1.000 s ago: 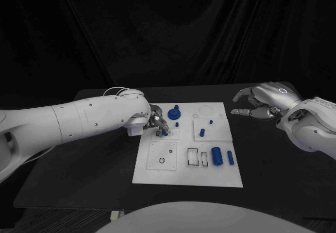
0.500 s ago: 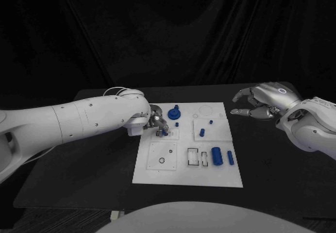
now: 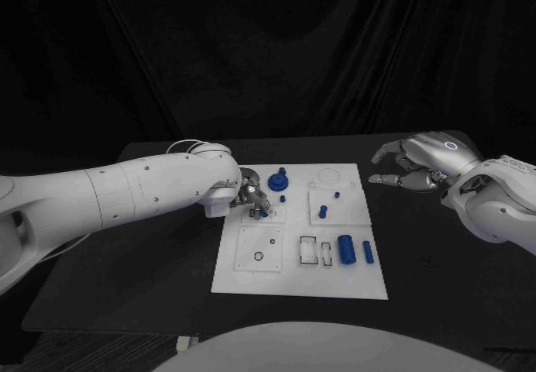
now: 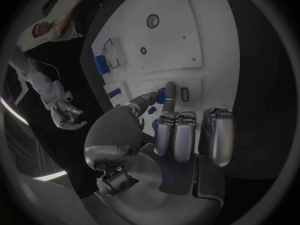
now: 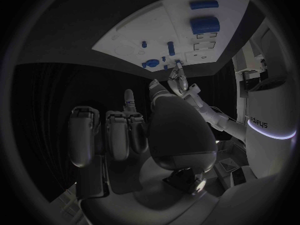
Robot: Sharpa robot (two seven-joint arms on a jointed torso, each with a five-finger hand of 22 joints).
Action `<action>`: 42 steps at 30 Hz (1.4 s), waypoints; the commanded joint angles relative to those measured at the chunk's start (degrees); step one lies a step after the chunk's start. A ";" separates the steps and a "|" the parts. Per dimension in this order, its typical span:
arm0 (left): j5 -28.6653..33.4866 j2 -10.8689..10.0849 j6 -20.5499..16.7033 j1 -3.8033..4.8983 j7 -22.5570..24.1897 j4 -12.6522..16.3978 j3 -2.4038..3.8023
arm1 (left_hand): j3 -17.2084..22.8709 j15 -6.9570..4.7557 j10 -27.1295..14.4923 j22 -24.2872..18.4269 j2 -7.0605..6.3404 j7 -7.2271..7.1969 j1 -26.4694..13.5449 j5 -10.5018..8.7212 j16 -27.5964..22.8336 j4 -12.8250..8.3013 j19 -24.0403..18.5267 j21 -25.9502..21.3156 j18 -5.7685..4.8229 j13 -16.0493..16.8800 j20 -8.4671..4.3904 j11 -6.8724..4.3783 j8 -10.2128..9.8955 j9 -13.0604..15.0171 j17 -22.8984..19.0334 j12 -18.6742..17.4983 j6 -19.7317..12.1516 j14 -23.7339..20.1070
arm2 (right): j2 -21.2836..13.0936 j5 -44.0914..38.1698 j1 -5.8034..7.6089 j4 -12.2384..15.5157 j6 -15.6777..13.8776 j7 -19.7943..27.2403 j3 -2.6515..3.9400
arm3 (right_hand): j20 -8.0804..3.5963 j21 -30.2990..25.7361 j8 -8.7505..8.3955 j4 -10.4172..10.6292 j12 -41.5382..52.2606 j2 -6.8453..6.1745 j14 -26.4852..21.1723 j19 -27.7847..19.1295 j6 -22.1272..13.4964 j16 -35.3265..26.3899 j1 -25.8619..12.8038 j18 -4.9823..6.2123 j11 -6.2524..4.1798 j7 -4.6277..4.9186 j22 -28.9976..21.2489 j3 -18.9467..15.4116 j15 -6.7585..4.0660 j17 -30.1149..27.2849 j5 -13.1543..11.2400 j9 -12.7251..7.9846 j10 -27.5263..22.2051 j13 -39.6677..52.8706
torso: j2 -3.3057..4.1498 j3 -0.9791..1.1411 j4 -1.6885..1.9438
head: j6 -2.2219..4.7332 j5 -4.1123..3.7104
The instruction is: Assemble the parts on the task board
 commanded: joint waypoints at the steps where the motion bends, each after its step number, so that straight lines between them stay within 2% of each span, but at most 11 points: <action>1: 0.38 0.20 0.84 -0.20 0.89 -0.05 0.01 | 2.05 -0.01 5.95 7.82 0.43 -0.64 -0.05 -0.20 0.15 -1.58 -0.30 -0.34 -0.15 14.93 0.02 -0.13 -0.41 0.12 15.10 0.20 0.30 5.95 | -0.02 -0.14 -0.14 -0.04 0.23 -1.13 0.04 | 0.49 -0.37 -0.14 -0.25 0.14 0.10 5.75 3.07 0.52 -0.31 0.64 -0.66 0.48 0.07 12.97 -0.17 0.44 14.17 0.19 -0.09 6.10 15.07 | 0.01 0.00 0.01 | -0.01 -0.03; 7: 0.38 0.35 1.12 -0.36 0.94 -0.36 0.01 | 1.85 0.05 5.95 7.62 0.34 -0.61 -0.11 -2.57 0.15 -1.14 -0.55 -0.66 -0.07 14.93 0.10 -0.09 -0.62 0.47 15.10 0.20 0.07 5.95 | 0.01 -0.14 -0.15 -0.06 0.40 -1.19 0.04 | 0.49 -0.37 -0.14 -0.25 0.14 0.10 5.75 3.07 0.52 -0.31 0.64 -0.66 0.48 0.07 12.97 -0.17 0.44 14.17 0.19 -0.09 6.10 15.07 | -0.01 -0.03 0.02 | -0.01 -0.07; 10: 0.38 0.43 1.41 -0.46 0.88 -0.47 0.01 | 1.31 0.07 5.95 7.64 0.36 -0.62 -0.26 -5.86 0.15 -0.50 -0.57 -0.77 -0.06 14.93 0.14 -0.09 -0.78 0.73 15.10 0.20 -0.01 5.95 | 0.04 -0.14 -0.16 -0.08 0.49 -1.20 0.04 | 0.49 -0.40 -0.15 -0.26 0.14 0.16 5.74 3.05 0.53 -0.32 0.69 -0.65 0.50 0.08 12.96 -0.18 0.44 14.16 0.22 -0.10 6.10 15.07 | -0.01 -0.01 0.04 | -0.01 -0.06; 12: 0.38 0.48 1.67 -0.53 0.79 -0.53 0.01 | -0.39 0.08 5.95 7.56 0.29 -0.64 -0.94 -9.38 0.15 1.09 -0.68 -1.00 -0.02 14.93 0.22 -0.06 -1.04 0.99 15.10 0.20 -0.03 5.95 | 0.06 -0.14 -0.16 -0.07 0.55 -1.21 0.04 | 0.49 -0.40 -0.15 -0.26 0.14 0.16 5.74 3.05 0.53 -0.32 0.69 -0.65 0.50 0.08 12.96 -0.18 0.44 14.16 0.22 -0.10 6.10 15.07 | -0.01 0.00 0.03 | -0.01 -0.12; 16: 0.38 0.56 2.08 -0.65 0.56 -0.67 0.01 | -2.10 0.09 5.95 7.55 0.36 -0.64 -1.03 -12.17 0.15 2.40 -0.72 -1.14 0.00 14.93 0.22 -0.06 -1.35 1.12 15.10 0.20 -0.09 5.95 | 0.08 -0.14 -0.16 -0.06 0.66 -1.20 0.04 | 0.49 -0.42 -0.15 -0.25 0.14 0.18 5.75 3.04 0.54 -0.29 0.70 -0.65 0.51 0.08 12.95 -0.18 0.44 14.20 0.23 -0.11 6.10 15.07 | 0.01 -0.01 -0.03 | -0.01 -0.02; 17: 0.38 0.58 2.20 -0.68 0.49 -0.74 0.01 | -3.15 0.14 5.95 7.41 0.22 -0.55 -1.28 -13.37 0.15 3.17 -0.88 -1.34 0.06 14.93 0.26 0.00 -1.59 1.11 15.10 0.20 -0.22 5.95 | 0.09 -0.14 -0.16 -0.06 0.70 -1.19 0.04 | 0.49 -0.42 -0.15 -0.25 0.14 0.18 5.75 3.04 0.54 -0.29 0.70 -0.65 0.51 0.08 12.95 -0.18 0.44 14.20 0.23 -0.11 6.10 15.07 | 0.00 -0.01 -0.02 | -0.01 0.01; 21: 0.38 0.58 2.50 -0.77 0.28 -0.89 0.01 | -4.93 0.25 5.95 7.35 0.15 -0.42 -1.50 -14.90 0.15 4.54 -0.99 -1.53 0.10 14.93 0.32 0.11 -2.01 1.09 15.10 0.20 -0.41 5.95 | 0.10 -0.14 -0.16 -0.06 0.76 -1.18 0.04 | 0.49 -0.42 -0.15 -0.25 0.14 0.18 5.75 3.04 0.54 -0.29 0.70 -0.65 0.51 0.08 12.95 -0.18 0.44 14.20 0.23 -0.11 6.10 15.07 | 0.00 0.01 -0.01 | -0.01 -0.02; 25: 0.38 0.55 2.76 -0.85 0.07 -0.98 0.01 | -8.14 0.41 5.95 7.37 -0.09 -0.23 -2.36 -16.72 0.15 7.11 -1.05 -1.75 0.14 14.93 0.46 0.31 -2.56 1.03 15.10 0.20 -0.37 5.95 | 0.07 -0.14 -0.17 -0.05 0.82 -1.21 0.04 | 0.49 -0.42 -0.15 -0.25 0.14 0.18 5.75 3.04 0.54 -0.29 0.70 -0.65 0.51 0.08 12.95 -0.18 0.44 14.20 0.23 -0.11 6.10 15.07 | 0.00 0.00 0.00 | -0.01 -0.20; 33: 0.38 0.70 3.06 -0.95 -0.29 -1.31 0.01 | -12.48 0.51 5.95 7.55 -0.44 -0.18 -3.95 -20.17 0.15 10.59 -0.96 -1.88 0.14 14.93 0.56 0.40 -3.08 1.04 15.10 0.20 0.01 5.95 | 0.03 -0.14 -0.17 -0.03 0.87 -1.25 0.04 | 0.50 -0.45 -0.14 -0.25 0.14 0.22 5.75 3.03 0.60 -0.30 0.72 -0.64 0.51 0.09 12.94 -0.21 0.45 14.19 0.24 -0.11 6.10 15.07 | -0.01 -0.01 -0.02 | -0.01 -0.24; 39: 0.38 0.57 2.93 -0.98 -0.69 -1.40 0.01 | -14.89 0.48 5.95 7.74 -0.34 -0.25 -5.05 -21.46 0.15 12.63 -0.81 -1.89 0.11 14.93 0.56 0.35 -3.12 1.25 15.10 0.20 0.48 5.95 | 0.01 -0.14 -0.18 -0.03 0.83 -1.19 0.04 | 0.50 -0.40 -0.14 -0.24 0.14 0.22 5.75 3.05 0.62 -0.31 0.72 -0.65 0.51 0.09 12.96 -0.23 0.45 14.17 0.24 -0.12 6.10 15.07 | -0.01 -0.01 0.00 | -0.01 -0.27; 42: 0.38 0.39 2.55 -0.98 -0.79 -1.31 0.01 | -16.83 0.37 5.95 7.96 -0.51 -0.39 -6.44 -21.86 0.15 14.40 -0.58 -1.78 0.07 14.93 0.47 0.24 -2.91 1.57 15.10 0.20 0.97 5.95 | 0.00 -0.14 -0.18 -0.03 0.76 -1.11 0.04 | 0.50 -0.39 -0.14 -0.23 0.14 0.21 5.75 3.06 0.63 -0.31 0.71 -0.66 0.51 0.09 12.96 -0.25 0.45 14.17 0.24 -0.12 6.10 15.07 | 0.00 0.01 -0.01 | -0.01 -0.24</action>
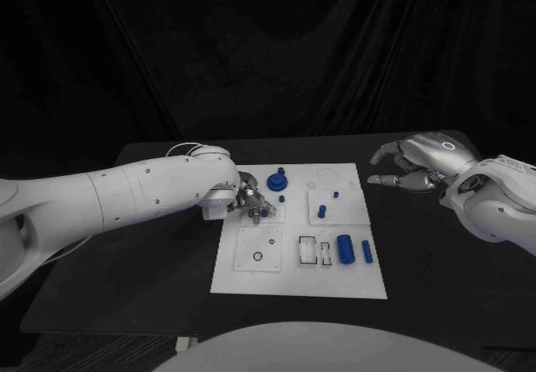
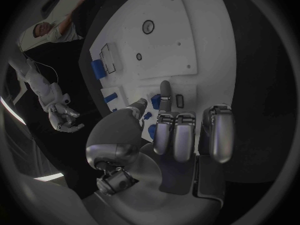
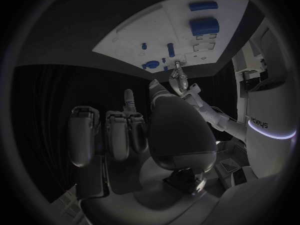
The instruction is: Assemble the parts on the task board
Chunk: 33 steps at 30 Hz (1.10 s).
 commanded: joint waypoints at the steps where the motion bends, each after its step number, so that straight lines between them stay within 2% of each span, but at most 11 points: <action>1: 0.32 -0.18 0.11 -0.17 -0.35 0.15 -0.01 | -1.24 0.35 5.88 8.01 0.15 -0.07 -0.99 -0.31 0.15 0.88 0.27 -0.13 0.05 14.93 0.04 0.14 0.21 0.26 15.10 0.20 0.63 5.95 | -0.07 -0.14 -0.13 0.04 0.06 -0.89 0.04 | 0.50 -0.21 -0.14 -0.20 0.14 -0.02 5.75 3.04 0.43 -0.31 0.43 -0.64 0.32 -0.11 12.98 -0.28 0.45 14.19 0.24 -0.08 5.90 15.09 | 0.01 0.01 -0.01 | -0.01 0.08; 9: 0.32 -0.75 -2.01 -0.16 0.51 0.46 0.00 | -3.74 0.17 5.88 8.28 0.89 -0.25 -2.14 -0.33 0.15 3.76 0.57 -0.04 -0.01 14.93 -0.14 -0.02 0.44 0.88 15.10 0.20 0.98 5.95 | -0.17 -0.14 -0.15 0.03 -0.03 -0.75 0.04 | 0.50 -0.21 -0.14 -0.20 0.14 -0.02 5.75 3.04 0.43 -0.31 0.43 -0.64 0.32 -0.11 12.98 -0.28 0.45 14.19 0.24 -0.08 5.90 15.09 | 0.00 0.00 -0.02 | -0.01 -0.05; 14: 0.32 -1.52 -5.57 -0.10 2.62 1.30 0.01 | -5.04 -0.01 5.88 8.59 1.02 -0.57 -1.94 -0.36 0.15 5.03 0.87 0.17 -0.09 14.93 -0.29 -0.27 1.12 1.63 15.10 0.20 1.92 5.95 | -0.14 -0.14 -0.18 -0.08 -0.05 -0.66 0.04 | 0.50 -0.21 -0.14 -0.20 0.14 -0.02 5.75 3.04 0.43 -0.31 0.43 -0.64 0.32 -0.11 12.98 -0.28 0.45 14.19 0.24 -0.08 5.90 15.09 | -0.03 -0.01 0.01 | -0.01 0.00; 19: 0.32 -3.20 -8.04 0.51 3.68 3.28 0.02 | -6.25 -0.30 5.88 8.77 1.10 -0.99 -0.95 -0.34 0.15 5.94 1.01 0.23 -0.13 14.93 -0.55 -0.63 2.26 3.30 15.10 0.20 2.66 5.95 | -0.10 -0.14 -0.21 -0.15 -0.38 -0.38 0.04 | 0.51 -0.21 -0.16 -0.05 0.14 -0.03 5.73 3.04 0.46 -0.37 0.25 -0.64 0.32 -0.09 12.98 -0.43 0.47 14.10 0.20 -0.11 5.90 15.09 | 0.00 -0.01 0.00 | -0.01 0.12; 22: 0.32 -4.70 -8.99 1.42 3.91 4.91 0.03 | -7.31 -0.62 5.88 8.90 1.33 -1.40 0.31 -0.32 0.15 6.63 1.11 0.22 -0.14 14.93 -0.86 -0.99 4.13 5.85 15.10 0.20 2.68 5.95 | -0.16 -0.14 -0.22 -0.14 -0.66 -0.16 0.04 | 0.51 -0.19 -0.17 0.03 0.14 -0.04 5.75 3.05 0.47 -0.30 0.15 -0.65 0.32 -0.09 12.99 -0.50 0.47 14.19 0.18 -0.12 5.90 15.09 | -0.01 -0.02 0.00 | -0.01 0.24; 24: 0.32 -5.69 -9.64 2.18 4.12 5.87 0.03 | -8.11 -0.86 5.88 9.05 1.52 -1.77 1.36 -0.29 0.15 7.05 1.22 0.26 -0.17 14.93 -1.13 -1.31 6.37 8.93 15.10 0.20 2.38 5.95 | -0.20 -0.14 -0.23 -0.16 -0.80 -0.04 0.04 | 0.51 -0.21 -0.18 0.11 0.14 -0.05 5.75 3.04 0.48 -0.30 0.04 -0.65 0.32 -0.10 12.98 -0.58 0.47 14.19 0.14 -0.14 5.90 15.09 | 0.00 -0.01 -0.01 | -0.01 0.28; 26: 0.32 -6.82 -10.27 3.10 4.33 6.86 0.03 | -9.10 -1.21 5.88 9.22 1.89 -2.17 2.49 -0.37 0.15 7.56 1.35 0.28 -0.18 14.93 -1.51 -1.55 9.31 13.26 15.10 0.20 1.13 5.95 | -0.21 -0.14 -0.24 -0.20 -0.90 0.09 0.04 | 0.51 -0.19 -0.18 0.16 0.14 -0.05 5.75 3.05 0.49 -0.31 -0.02 -0.65 0.32 -0.10 12.99 -0.61 0.47 14.19 0.12 -0.14 5.90 15.09 | 0.02 -0.02 0.00 | -0.01 0.27; 27: 0.32 -7.43 -10.53 3.63 4.41 7.33 0.03 | -9.95 -1.58 5.88 9.35 2.00 -2.53 3.55 -0.07 0.15 7.66 1.44 0.27 -0.23 14.93 -1.65 -1.86 12.59 17.97 15.10 0.20 0.00 5.95 | -0.20 -0.14 -0.25 -0.22 -0.96 0.15 0.04 | 0.51 -0.18 -0.18 0.17 0.14 -0.05 5.75 3.05 0.49 -0.31 -0.03 -0.65 0.32 -0.10 12.99 -0.62 0.47 14.19 0.12 -0.14 5.90 15.09 | 0.02 -0.04 -0.01 | -0.01 0.33; 30: 0.32 -8.59 -10.91 4.71 4.50 8.06 0.03 | -10.32 -1.64 5.88 9.53 2.32 -2.73 5.18 0.27 0.15 7.19 1.59 0.32 -0.26 14.93 -1.90 -2.19 15.25 22.06 15.10 0.20 -1.38 5.95 | -0.16 -0.14 -0.30 -0.25 -1.09 0.32 0.04 | 0.51 -0.18 -0.18 0.17 0.14 -0.05 5.75 3.05 0.49 -0.31 -0.03 -0.65 0.32 -0.10 12.99 -0.62 0.47 14.19 0.12 -0.14 5.90 15.09 | 0.00 -0.01 -0.02 | -0.01 0.34; 32: 0.32 -9.31 -11.10 5.51 4.69 8.09 0.03 | -10.05 -1.90 5.88 9.82 2.51 -3.07 8.27 2.29 0.15 5.60 1.82 0.45 -0.33 14.93 -2.12 -2.44 17.54 25.87 15.10 0.20 -2.87 5.95 | -0.09 -0.14 -0.43 -0.28 -1.14 0.45 0.04 | 0.51 -0.18 -0.18 0.17 0.14 -0.05 5.75 3.05 0.49 -0.31 -0.03 -0.65 0.32 -0.10 12.99 -0.62 0.47 14.19 0.12 -0.14 5.90 15.09 | -0.01 -0.01 0.00 | -0.01 0.56; 33: 0.32 -9.40 -11.12 5.76 4.86 7.81 0.03 | -10.04 -1.93 5.88 9.83 2.48 -3.11 8.60 2.46 0.15 5.41 1.82 0.43 -0.32 14.93 -2.15 -2.46 17.73 26.23 15.10 0.20 -2.99 5.95 | -0.03 -0.14 -0.49 -0.30 -1.16 0.50 0.04 | 0.51 -0.18 -0.18 0.17 0.14 -0.05 5.75 3.05 0.49 -0.31 -0.03 -0.65 0.32 -0.10 12.99 -0.62 0.47 14.19 0.12 -0.14 5.90 15.09 | -0.01 -0.01 0.00 | -0.01 0.70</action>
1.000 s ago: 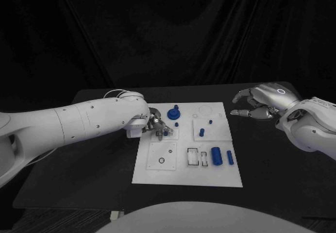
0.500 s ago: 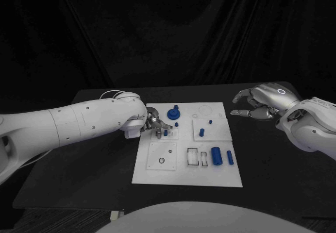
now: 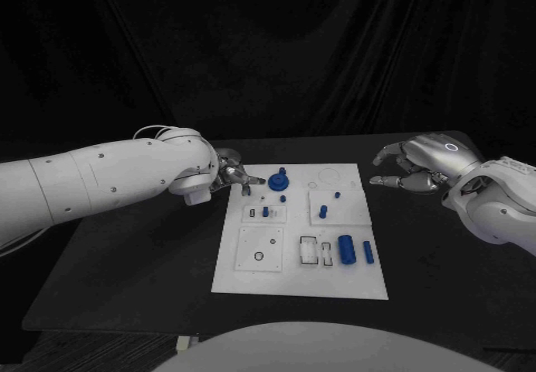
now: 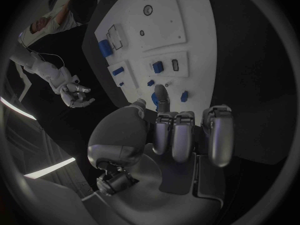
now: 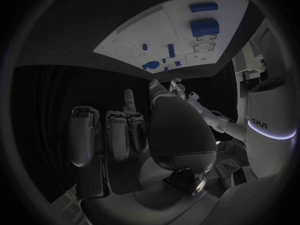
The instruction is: Assemble the parts on the task board
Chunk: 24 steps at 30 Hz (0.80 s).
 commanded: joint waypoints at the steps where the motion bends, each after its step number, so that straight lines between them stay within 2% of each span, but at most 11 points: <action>1: 0.32 -0.18 -2.17 0.80 2.04 -0.44 0.02 | 0.13 -0.41 5.97 9.86 -0.09 -0.17 1.64 0.86 0.15 -1.07 0.48 0.19 -0.33 14.93 -0.43 -0.56 0.88 1.66 15.05 0.20 -0.72 5.85 | 0.13 -0.15 -0.32 -0.07 -0.97 0.30 0.04 | 0.52 -0.21 -0.18 0.07 0.14 -0.03 5.76 3.04 0.51 -0.28 -0.11 -0.65 0.31 -0.11 13.00 -0.50 0.47 14.22 0.10 -0.07 5.90 15.09 | 0.00 0.02 0.00 | -0.01 0.42; 5: -1.09 0.32 -0.68 1.14 2.36 -1.99 0.01 | 0.20 -0.45 5.97 9.92 -0.18 -0.22 2.47 0.94 0.15 -1.57 0.52 0.20 -0.34 14.93 -0.48 -0.62 0.97 2.06 15.05 0.20 -0.94 5.85 | 0.17 -0.15 -0.62 -0.09 -0.93 0.48 0.04 | 0.52 -0.21 -0.18 0.09 0.14 -0.01 5.76 3.04 0.53 -0.28 -0.14 -0.65 0.32 -0.11 13.00 -0.52 0.47 14.23 0.09 -0.07 5.90 15.09 | 0.01 0.01 0.00 | -0.01 0.30; 9: -3.10 1.46 1.14 1.10 2.45 -4.26 0.00 | 0.06 -0.42 5.97 9.69 -0.28 -0.06 2.97 0.44 0.15 -1.72 0.23 -0.19 -0.23 14.93 -0.49 -0.53 0.32 1.97 15.05 0.20 -1.69 5.85 | 0.12 -0.15 -0.88 -0.10 -0.68 0.48 0.04 | 0.52 -0.15 -0.18 0.11 0.14 0.01 5.76 3.07 0.54 -0.29 -0.16 -0.66 0.32 -0.11 13.02 -0.53 0.47 14.22 0.09 -0.07 5.90 15.09 | -0.01 0.02 -0.01 | -0.01 -0.06; 14: -4.10 3.49 2.20 0.23 2.93 -8.41 -0.01 | -0.06 -0.25 5.97 9.62 -0.20 0.27 3.46 0.30 0.15 -1.82 0.06 -0.43 -0.19 14.93 -0.38 -0.28 -0.97 1.36 15.05 0.20 -2.49 5.85 | 0.11 -0.15 -1.03 -0.03 -0.61 0.45 0.04 | 0.52 -0.19 -0.17 0.11 0.14 0.01 5.76 3.05 0.55 -0.29 -0.16 -0.65 0.32 -0.11 13.00 -0.53 0.47 14.21 0.09 -0.07 5.90 15.09 | -0.09 0.06 0.05 | -0.01 -0.45; 16: -4.27 4.37 2.26 -0.25 3.24 -10.16 -0.01 | -0.19 -0.07 5.97 9.63 -0.19 0.54 3.80 0.34 0.15 -1.90 0.00 -0.52 -0.18 14.93 -0.24 -0.06 -2.20 0.47 15.05 0.20 -2.80 5.85 | 0.16 -0.15 -1.08 -0.04 -0.58 0.46 0.04 | 0.52 -0.18 -0.17 0.11 0.14 0.04 5.75 3.06 0.57 -0.30 -0.16 -0.66 0.32 -0.11 13.01 -0.53 0.47 14.20 0.10 -0.08 5.90 15.09 | -0.02 0.02 0.00 | -0.01 -0.54; 18: -4.38 5.17 2.22 -0.70 3.53 -11.72 -0.01 | -0.23 -0.01 5.97 9.62 -0.21 0.62 3.93 0.35 0.15 -1.95 -0.03 -0.57 -0.17 14.93 -0.19 0.02 -2.57 0.19 15.05 0.20 -2.84 5.85 | 0.19 -0.15 -1.11 -0.03 -0.55 0.46 0.04 | 0.52 -0.21 -0.17 0.11 0.14 0.05 5.76 3.04 0.58 -0.27 -0.16 -0.65 0.32 -0.11 13.00 -0.53 0.47 14.24 0.11 -0.08 5.90 15.09 | 0.05 -0.08 0.04 | -0.01 -0.73; 21: -4.48 6.31 2.30 -1.25 3.98 -13.85 -0.01 | -0.32 0.10 5.97 9.60 -0.30 0.76 4.16 0.38 0.15 -2.07 -0.09 -0.67 -0.15 14.93 -0.10 0.13 -3.12 -0.20 15.05 0.20 -2.96 5.85 | 0.15 -0.15 -1.14 0.00 -0.52 0.43 0.04 | 0.52 -0.21 -0.17 0.11 0.14 0.05 5.76 3.04 0.58 -0.27 -0.16 -0.65 0.32 -0.11 13.00 -0.53 0.47 14.24 0.11 -0.08 5.90 15.09 | 0.04 -0.11 0.00 | -0.01 -0.63; 24: -4.53 7.17 2.85 -1.59 4.23 -15.51 -0.01 | -0.44 0.20 5.97 9.60 -0.43 0.93 4.30 0.36 0.15 -2.16 -0.13 -0.73 -0.14 14.93 -0.01 0.26 -3.48 -0.35 15.05 0.20 -3.32 5.85 | 0.12 -0.15 -1.16 -0.01 -0.46 0.39 0.04 | 0.52 -0.21 -0.17 0.11 0.14 0.05 5.76 3.04 0.58 -0.27 -0.16 -0.65 0.32 -0.11 13.00 -0.53 0.47 14.24 0.11 -0.08 5.90 15.09 | 0.03 -0.04 -0.04 | -0.01 -0.40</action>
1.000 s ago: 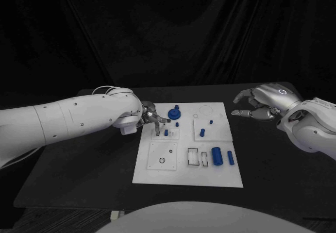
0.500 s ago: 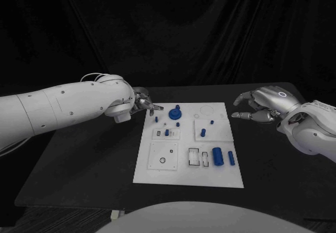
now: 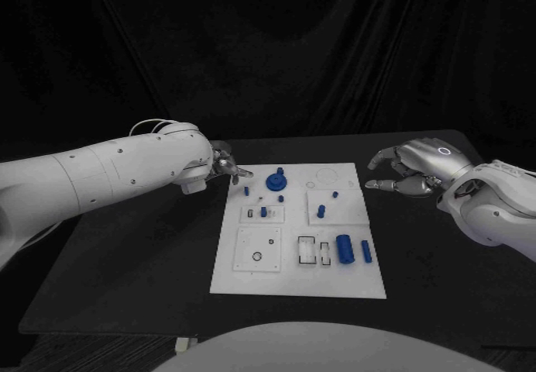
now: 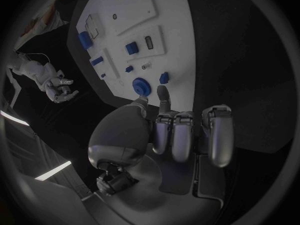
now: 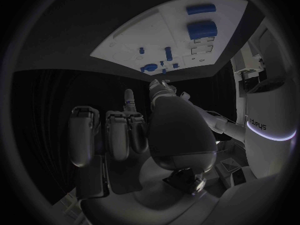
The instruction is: Assemble the parts on the task board
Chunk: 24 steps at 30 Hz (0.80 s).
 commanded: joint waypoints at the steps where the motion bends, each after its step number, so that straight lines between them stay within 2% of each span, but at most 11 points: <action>1: -0.84 0.83 1.58 -0.33 2.02 -1.66 0.06 | -0.15 0.45 6.16 9.56 -0.03 0.14 0.62 -0.39 0.15 -0.25 -0.38 -0.35 -0.12 14.93 0.23 0.52 -0.42 -0.10 15.07 0.20 -0.68 6.05 | -0.07 -0.15 -0.15 0.05 -0.39 0.00 0.04 | 0.52 -0.21 -0.17 -0.05 0.14 0.05 5.76 3.04 0.37 -0.27 -0.16 -0.65 0.33 0.09 12.96 -0.37 0.47 14.20 0.11 -0.07 5.90 15.10 | 0.02 0.05 -0.02 | -0.01 0.24; 6: -0.86 1.78 1.49 -0.82 3.20 -3.79 0.06 | -0.39 0.80 6.16 9.66 0.01 0.66 0.83 -0.65 0.15 -0.33 -0.36 -0.36 -0.14 14.93 0.53 0.95 -1.20 -0.21 15.07 0.20 -2.14 6.05 | -0.02 -0.15 -0.22 0.03 -0.25 0.00 0.04 | 0.52 -0.22 -0.17 -0.07 0.14 0.09 5.75 3.04 0.40 -0.31 -0.13 -0.64 0.33 0.09 12.95 -0.37 0.47 14.15 0.14 -0.08 5.90 15.10 | 0.00 0.00 -0.08 | -0.01 0.27; 12: -0.87 2.75 1.95 -1.19 4.09 -5.26 0.07 | -0.93 1.49 6.16 9.73 0.36 1.52 0.79 -0.88 0.15 -0.04 -0.43 -0.55 -0.11 14.93 1.18 1.72 -3.97 -2.43 15.07 0.20 -3.35 6.05 | 0.05 -0.15 -0.28 -0.03 -0.13 -0.02 0.04 | 0.52 -0.13 -0.16 -0.08 0.14 0.12 5.75 3.08 0.43 -0.31 -0.10 -0.67 0.33 0.08 12.98 -0.37 0.47 14.15 0.15 -0.08 5.90 15.10 | 0.00 0.06 -0.05 | -0.01 0.52; 16: -0.87 3.30 2.39 -1.41 4.19 -6.03 0.07 | -1.05 1.63 6.16 9.72 0.35 1.68 0.93 -0.85 0.15 -0.12 -0.48 -0.64 -0.09 14.93 1.33 1.87 -4.63 -3.08 15.07 0.20 -3.42 6.05 | 0.11 -0.15 -0.30 -0.05 -0.12 -0.04 0.04 | 0.52 -0.13 -0.16 -0.08 0.14 0.12 5.75 3.08 0.43 -0.31 -0.10 -0.67 0.33 0.08 12.98 -0.37 0.47 14.15 0.15 -0.08 5.90 15.10 | -0.02 0.07 -0.05 | -0.01 0.71; 24: -0.87 3.70 2.35 -1.78 3.06 -6.57 0.07 | -1.22 1.76 6.16 9.76 0.14 1.82 1.17 -0.41 0.15 -0.35 -0.49 -0.67 -0.08 14.93 1.48 2.01 -5.17 -3.64 15.07 0.20 -3.38 6.05 | -0.08 -0.15 -0.31 0.06 0.11 -0.17 0.04 | 0.52 -0.20 -0.14 -0.12 0.14 0.17 5.74 3.05 0.49 -0.35 -0.03 -0.65 0.34 0.07 12.96 -0.36 0.47 14.09 0.19 -0.08 5.90 15.10 | 0.04 0.03 0.00 | -0.01 0.53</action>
